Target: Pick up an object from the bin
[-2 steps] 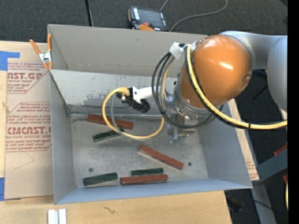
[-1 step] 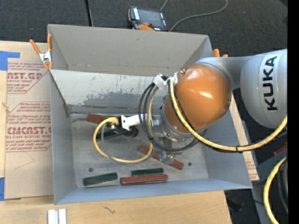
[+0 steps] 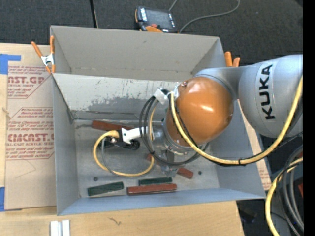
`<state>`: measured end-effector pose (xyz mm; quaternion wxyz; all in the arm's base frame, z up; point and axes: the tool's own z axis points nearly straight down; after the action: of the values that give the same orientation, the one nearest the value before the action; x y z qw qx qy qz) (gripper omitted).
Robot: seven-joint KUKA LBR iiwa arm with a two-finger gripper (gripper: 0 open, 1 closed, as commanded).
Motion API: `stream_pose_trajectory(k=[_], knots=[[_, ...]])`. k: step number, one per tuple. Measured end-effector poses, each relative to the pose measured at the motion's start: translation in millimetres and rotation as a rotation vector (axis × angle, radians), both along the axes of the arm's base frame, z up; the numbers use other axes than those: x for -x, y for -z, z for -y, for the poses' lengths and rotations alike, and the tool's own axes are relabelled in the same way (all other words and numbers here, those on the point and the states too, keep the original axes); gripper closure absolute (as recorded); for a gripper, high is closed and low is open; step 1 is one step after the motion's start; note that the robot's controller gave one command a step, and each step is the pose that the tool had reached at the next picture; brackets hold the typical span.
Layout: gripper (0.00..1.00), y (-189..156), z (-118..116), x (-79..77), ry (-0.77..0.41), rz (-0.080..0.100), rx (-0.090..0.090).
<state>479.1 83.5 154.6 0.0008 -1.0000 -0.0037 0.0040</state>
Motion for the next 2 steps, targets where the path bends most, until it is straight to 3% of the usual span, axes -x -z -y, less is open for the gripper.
stream_pose_trajectory(k=[1, 2], knots=[[0.0, -1.8, 0.5, -0.8, 0.002, 0.003, 0.0], [0.0, 63.9, 46.1, -1.1, -0.076, -0.002, 0.002]])
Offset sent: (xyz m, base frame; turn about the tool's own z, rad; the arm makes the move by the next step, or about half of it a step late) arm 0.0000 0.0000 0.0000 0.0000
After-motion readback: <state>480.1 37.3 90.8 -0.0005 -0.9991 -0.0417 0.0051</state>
